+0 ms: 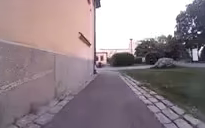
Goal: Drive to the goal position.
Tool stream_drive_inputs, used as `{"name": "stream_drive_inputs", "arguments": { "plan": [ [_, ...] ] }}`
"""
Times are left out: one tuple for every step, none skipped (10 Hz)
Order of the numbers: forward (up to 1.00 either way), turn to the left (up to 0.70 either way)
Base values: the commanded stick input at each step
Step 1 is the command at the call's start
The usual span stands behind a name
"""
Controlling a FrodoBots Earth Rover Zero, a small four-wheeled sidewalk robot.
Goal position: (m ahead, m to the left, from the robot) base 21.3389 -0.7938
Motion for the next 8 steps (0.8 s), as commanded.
{"name": "stream_drive_inputs", "arguments": {
  "plan": [
    [0.50,0.00],
    [0.50,0.00],
    [0.50,0.00],
    [0.50,0.00],
    [0.50,0.00],
    [0.50,0.00],
    [0.50,0.00],
    [0.50,0.00]
  ]
}}
